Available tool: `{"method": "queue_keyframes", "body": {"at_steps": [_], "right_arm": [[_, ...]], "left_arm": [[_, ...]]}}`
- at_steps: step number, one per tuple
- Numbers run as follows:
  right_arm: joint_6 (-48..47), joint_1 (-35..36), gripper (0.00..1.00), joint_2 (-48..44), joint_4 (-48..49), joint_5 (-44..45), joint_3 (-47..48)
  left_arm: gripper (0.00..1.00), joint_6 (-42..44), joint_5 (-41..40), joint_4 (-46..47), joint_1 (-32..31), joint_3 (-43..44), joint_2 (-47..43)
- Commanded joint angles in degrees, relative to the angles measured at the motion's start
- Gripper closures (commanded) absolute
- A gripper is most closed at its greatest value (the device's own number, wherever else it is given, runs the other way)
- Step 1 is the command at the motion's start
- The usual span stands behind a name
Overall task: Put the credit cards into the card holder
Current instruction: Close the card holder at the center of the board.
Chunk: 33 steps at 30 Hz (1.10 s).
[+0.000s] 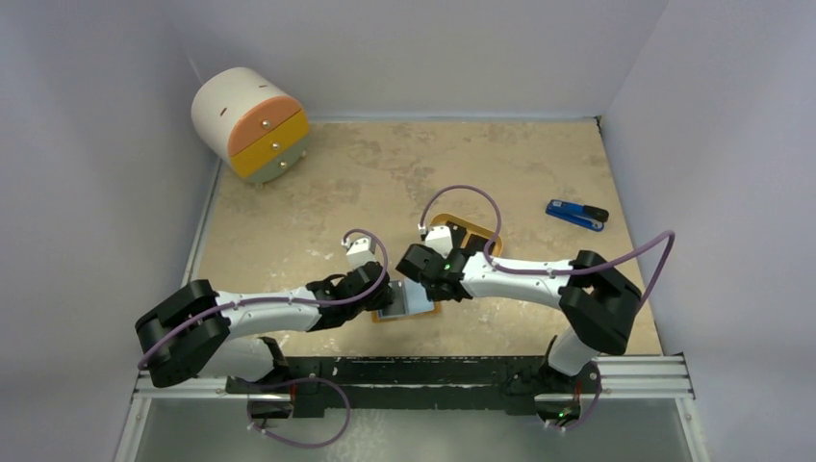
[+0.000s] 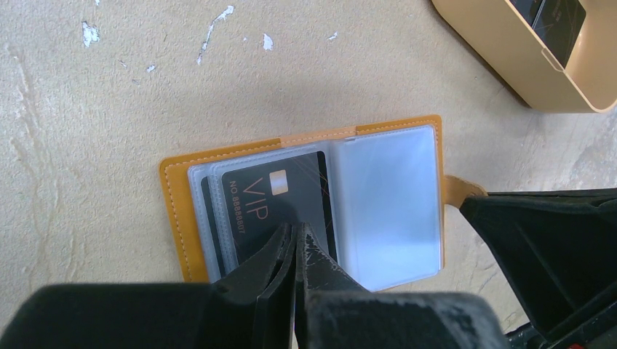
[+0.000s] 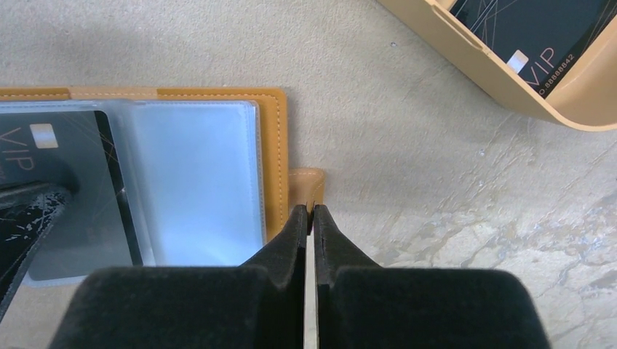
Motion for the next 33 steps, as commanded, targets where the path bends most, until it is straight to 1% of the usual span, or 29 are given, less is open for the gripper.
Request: {"method": "queue_keyframes", "body": {"at_steps": [1,4,9,13,16,20,30,33], "right_arm": [[1.8,0.1,1.0,-3.0,-2.3,2.0,-0.4],[1.1,0.1,1.0,-6.8,-0.3,0.4,-1.9],[-2.8,0.1,1.0,-13.7,9.2,-7.5,-6.2],[-3.8,0.2,1.0,-15.8,13.9,-9.7,-7.2],[-3.5,0.1,1.0,-17.8,18.0,-11.9,-8.7],[-4.7,0.1,1.0,-18.5,23.9,-15.3,-9.2],[-4.2,0.1,1.0,-18.8,26.8,-16.8,-8.7],[-4.3,0.1,1.0,-19.4,28.2,-18.1,-9.3]], "left_arm": [[1.0,-0.1,0.0,-0.9,0.3,-0.3,-1.3],[1.0,0.3,-0.3,-3.4,0.3,0.5,-2.8],[1.0,0.6,-2.3,-8.5,0.3,2.2,-7.4],[1.0,-0.9,-7.8,-16.7,0.3,2.5,-13.9],[1.0,-2.4,-10.2,-20.6,0.7,0.9,-18.5],[1.0,-4.4,-11.2,-23.5,1.7,-1.3,-20.0],[1.0,-10.8,-16.3,-32.5,3.1,-3.7,-23.0],[1.0,-10.8,-15.2,-31.0,3.3,-4.5,-22.6]]}}
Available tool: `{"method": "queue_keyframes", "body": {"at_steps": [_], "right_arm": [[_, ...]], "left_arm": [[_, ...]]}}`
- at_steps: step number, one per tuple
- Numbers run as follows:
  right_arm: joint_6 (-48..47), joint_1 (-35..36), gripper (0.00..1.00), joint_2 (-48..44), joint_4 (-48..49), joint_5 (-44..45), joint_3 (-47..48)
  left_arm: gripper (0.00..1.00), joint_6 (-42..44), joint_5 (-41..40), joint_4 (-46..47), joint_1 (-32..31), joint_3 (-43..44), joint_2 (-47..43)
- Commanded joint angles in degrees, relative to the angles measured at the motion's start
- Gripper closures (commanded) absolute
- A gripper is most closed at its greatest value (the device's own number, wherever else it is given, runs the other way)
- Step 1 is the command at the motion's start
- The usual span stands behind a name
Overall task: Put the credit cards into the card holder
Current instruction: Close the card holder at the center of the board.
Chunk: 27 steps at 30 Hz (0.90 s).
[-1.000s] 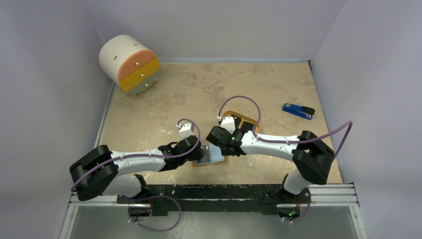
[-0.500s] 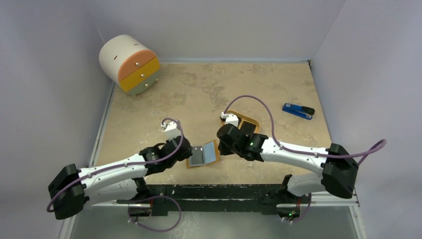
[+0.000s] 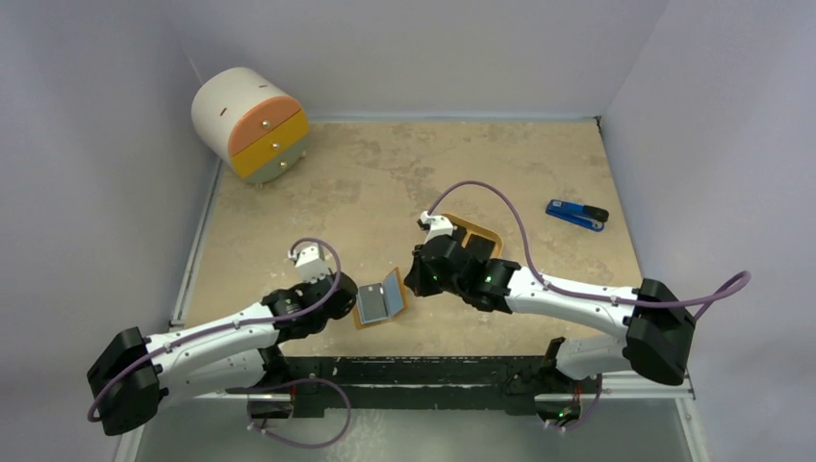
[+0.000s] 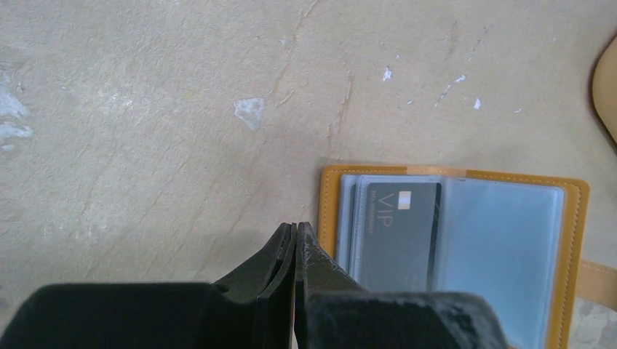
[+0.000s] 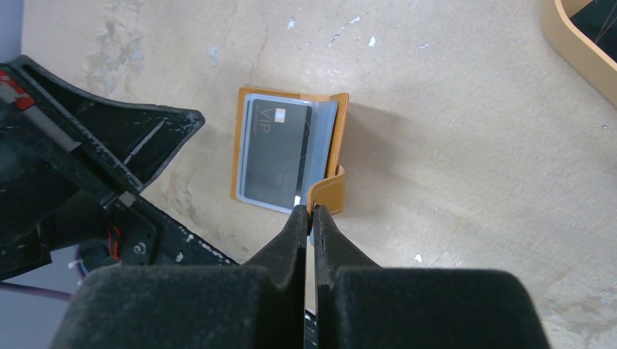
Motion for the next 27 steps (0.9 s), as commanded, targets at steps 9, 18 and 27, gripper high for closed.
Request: {"method": "queue_keyframes", "body": {"at_steps": [9,18,27], "right_arm": [[-0.9,0.1,1.0,-0.6,14.3,-8.9,-2.9],[3.7,0.1,1.0,4.1,22.7,-13.5,-6.6],[3.0,0.1,1.0,7.6,33.8,-19.2,-9.3]], "left_arm": [[1.0,-0.5,7.6,13.1,0.7,-4.2,7.6],[1.0,1.5,10.5,23.5,0.9,-6.9,9.3],[1.0,1.6,11.3,27.1,1.6,-6.7,11.7]]}}
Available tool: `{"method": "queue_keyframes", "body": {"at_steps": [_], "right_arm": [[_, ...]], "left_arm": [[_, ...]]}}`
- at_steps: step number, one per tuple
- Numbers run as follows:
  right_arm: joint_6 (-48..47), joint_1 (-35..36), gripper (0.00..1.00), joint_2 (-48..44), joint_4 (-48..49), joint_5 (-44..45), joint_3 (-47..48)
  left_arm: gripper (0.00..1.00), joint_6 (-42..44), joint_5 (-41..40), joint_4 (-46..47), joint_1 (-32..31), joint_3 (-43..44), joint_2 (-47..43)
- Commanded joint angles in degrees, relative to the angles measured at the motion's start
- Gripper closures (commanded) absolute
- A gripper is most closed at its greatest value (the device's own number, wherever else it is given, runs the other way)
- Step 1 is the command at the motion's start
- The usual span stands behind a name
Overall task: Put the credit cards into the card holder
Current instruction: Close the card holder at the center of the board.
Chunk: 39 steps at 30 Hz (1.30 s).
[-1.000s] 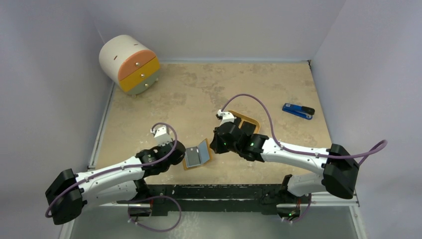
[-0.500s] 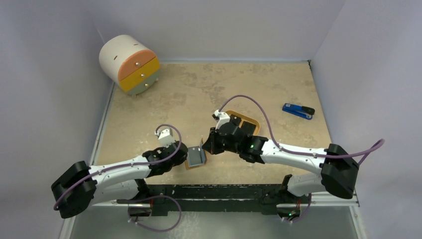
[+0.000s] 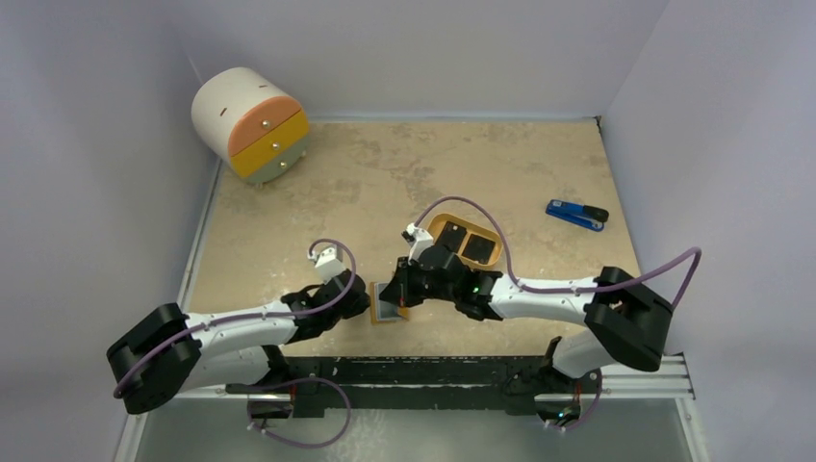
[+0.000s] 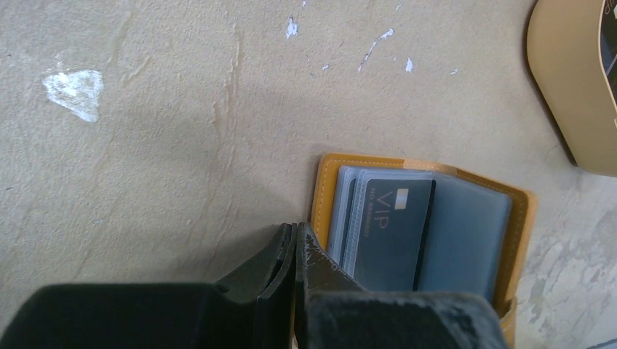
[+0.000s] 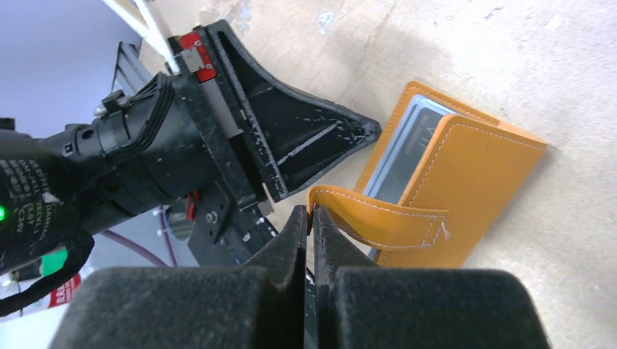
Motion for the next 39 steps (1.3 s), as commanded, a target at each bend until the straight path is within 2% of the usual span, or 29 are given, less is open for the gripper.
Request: {"method": "queue_keyframes", "body": {"at_steps": [1,10,17,24,29,35,39], "right_arm": [[-1.0,0.1,1.0,0.9,10.1,-5.0,-1.4],[-1.0,-1.2,1.0,6.3,14.8,-6.0,-2.6],[-2.1,-1.6,1.0,10.9,19.5,-9.0,-2.4],[-6.7,-1.6,1.0,13.8,21.9,-13.1,-1.7],[-9.4,-1.6,1.0,16.2,24.7,-15.7,-2.3],[-9.9,-1.6,1.0,18.1,32.4,-16.5,-5.4],[-10.1,-1.6,0.98,18.1,33.1,-16.8,-5.6]], "left_arm": [[1.0,0.8,1.7,1.9,0.8,-0.8,0.8],[1.0,-0.8,1.0,-1.3,1.4,-1.4,-2.0],[1.0,-1.0,-2.0,-10.5,1.4,-0.2,-10.5],[1.0,-0.7,-7.9,-19.0,2.0,5.4,-15.6],[1.0,1.5,-3.2,-13.8,4.1,7.7,-13.1],[1.0,1.6,7.3,0.3,6.2,5.4,-9.9],[1.0,1.2,11.3,6.7,7.6,3.9,-9.4]]}}
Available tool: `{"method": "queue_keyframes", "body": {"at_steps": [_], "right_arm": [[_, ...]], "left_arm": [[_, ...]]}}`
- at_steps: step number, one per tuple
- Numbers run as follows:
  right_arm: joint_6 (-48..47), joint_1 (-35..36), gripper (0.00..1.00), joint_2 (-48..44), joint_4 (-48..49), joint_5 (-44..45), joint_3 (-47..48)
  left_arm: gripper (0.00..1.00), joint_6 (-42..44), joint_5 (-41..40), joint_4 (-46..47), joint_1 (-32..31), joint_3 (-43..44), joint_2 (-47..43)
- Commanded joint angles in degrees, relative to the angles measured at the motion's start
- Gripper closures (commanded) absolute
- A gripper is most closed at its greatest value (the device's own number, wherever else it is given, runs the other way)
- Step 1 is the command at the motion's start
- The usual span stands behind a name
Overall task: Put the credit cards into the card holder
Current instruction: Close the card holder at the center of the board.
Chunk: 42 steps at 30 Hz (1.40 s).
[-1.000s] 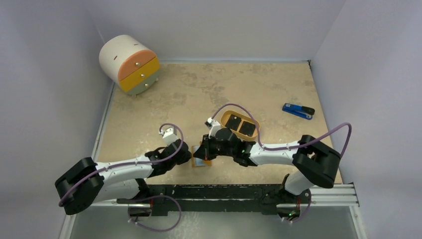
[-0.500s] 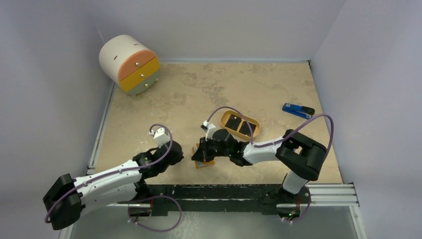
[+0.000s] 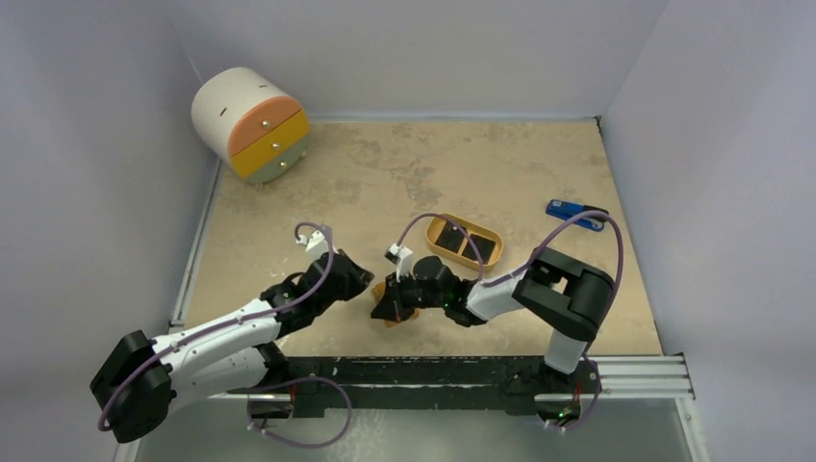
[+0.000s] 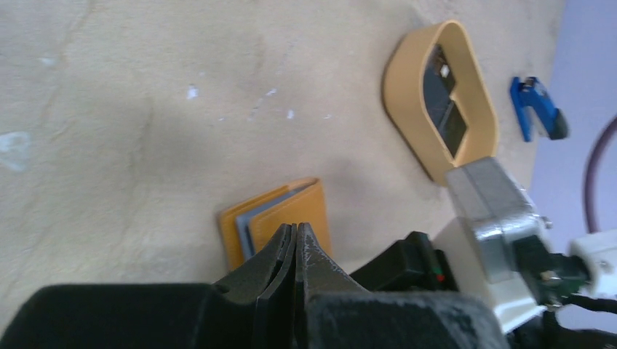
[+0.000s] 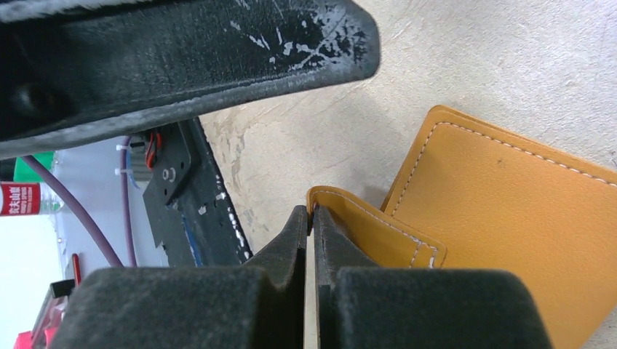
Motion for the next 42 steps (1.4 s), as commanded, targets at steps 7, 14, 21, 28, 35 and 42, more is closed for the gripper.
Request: {"method": "queue_keyframes", "body": {"at_steps": [7,14,21,28,35,42], "right_arm": [[-4.2,0.1,0.61,-9.4,-4.5,0.4,1.3],[-8.9,0.2,0.46,-20.7,-23.3,1.9,5.7],[-7.6,-0.2,0.48,-33.3,-41.0,15.3,5.9],[-2.7,-2.3,0.63,-29.2,-48.4,18.1,5.1],[-0.4,-2.3,0.49,-19.3,-45.4,18.0,8.2],[1.3,-2.4,0.45,-13.4,-44.6,18.0,10.4]], "left_arm": [[1.0,2.0,4.6,7.9,2.9,-0.8,-1.6],[1.0,2.7,2.2,3.4,3.5,-0.5,-3.4],[1.0,2.6,-0.3,0.1,3.7,-1.1,-5.7],[1.0,2.6,-1.8,-4.5,3.7,-3.1,-7.3],[1.0,0.8,1.9,1.3,3.7,-7.4,-0.8],[1.0,0.5,5.6,9.7,3.7,-9.0,4.3]]}}
